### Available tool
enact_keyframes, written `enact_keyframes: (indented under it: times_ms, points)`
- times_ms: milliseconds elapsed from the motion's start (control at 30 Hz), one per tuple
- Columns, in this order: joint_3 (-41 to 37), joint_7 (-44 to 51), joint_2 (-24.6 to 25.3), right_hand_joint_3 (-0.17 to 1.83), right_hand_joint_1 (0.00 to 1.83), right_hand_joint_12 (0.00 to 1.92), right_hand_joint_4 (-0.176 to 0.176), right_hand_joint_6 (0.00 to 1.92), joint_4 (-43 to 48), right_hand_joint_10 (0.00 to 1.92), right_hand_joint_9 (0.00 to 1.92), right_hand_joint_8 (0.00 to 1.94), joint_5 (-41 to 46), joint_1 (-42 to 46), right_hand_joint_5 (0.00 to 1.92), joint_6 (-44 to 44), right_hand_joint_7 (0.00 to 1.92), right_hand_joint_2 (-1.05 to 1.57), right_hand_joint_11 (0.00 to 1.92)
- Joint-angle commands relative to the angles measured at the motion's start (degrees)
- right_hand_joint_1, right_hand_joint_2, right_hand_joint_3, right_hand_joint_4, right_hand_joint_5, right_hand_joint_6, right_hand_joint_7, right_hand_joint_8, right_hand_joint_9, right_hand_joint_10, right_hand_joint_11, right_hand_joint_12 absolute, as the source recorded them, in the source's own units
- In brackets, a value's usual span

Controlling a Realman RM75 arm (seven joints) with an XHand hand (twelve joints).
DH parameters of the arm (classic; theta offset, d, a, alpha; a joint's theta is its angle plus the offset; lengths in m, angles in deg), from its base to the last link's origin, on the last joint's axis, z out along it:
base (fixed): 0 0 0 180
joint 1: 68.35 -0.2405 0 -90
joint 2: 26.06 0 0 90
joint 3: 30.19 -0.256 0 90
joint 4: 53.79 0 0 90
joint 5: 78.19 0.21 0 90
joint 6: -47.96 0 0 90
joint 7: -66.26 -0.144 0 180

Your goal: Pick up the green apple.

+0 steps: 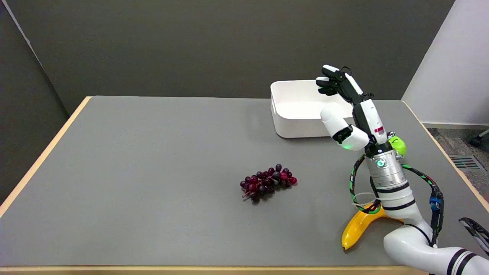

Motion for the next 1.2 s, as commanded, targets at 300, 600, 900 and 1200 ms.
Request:
enact_keyframes:
  times_ms: [300, 600, 900, 1200]
  points:
    - [-10.8, 8.2, 0.0, 0.81, 0.42, 1.42, -0.009, 0.48, 0.7, 1.06, 0.36, 0.55, 1.5, 7.5, 0.27, -1.1, 0.45, 0.7, 0.2]
    - [-28.0, 25.9, -2.6, 0.92, 0.44, 1.38, -0.029, 0.55, 4.8, 0.99, 0.35, 0.6, 10.0, 21.4, 0.28, -0.8, 0.44, 0.65, 0.16]
    - [-37.8, 30.5, -4.7, 0.92, 0.46, 1.36, -0.035, 0.58, 5.3, 1.0, 0.35, 0.62, 15.5, 24.1, 0.3, 9.1, 0.45, 0.64, 0.15]
    - [-42.2, 31.9, -3.8, 0.91, 0.46, 1.35, -0.036, 0.58, 6.1, 1.0, 0.35, 0.62, 16.6, 25.3, 0.3, 12.9, 0.45, 0.64, 0.14]
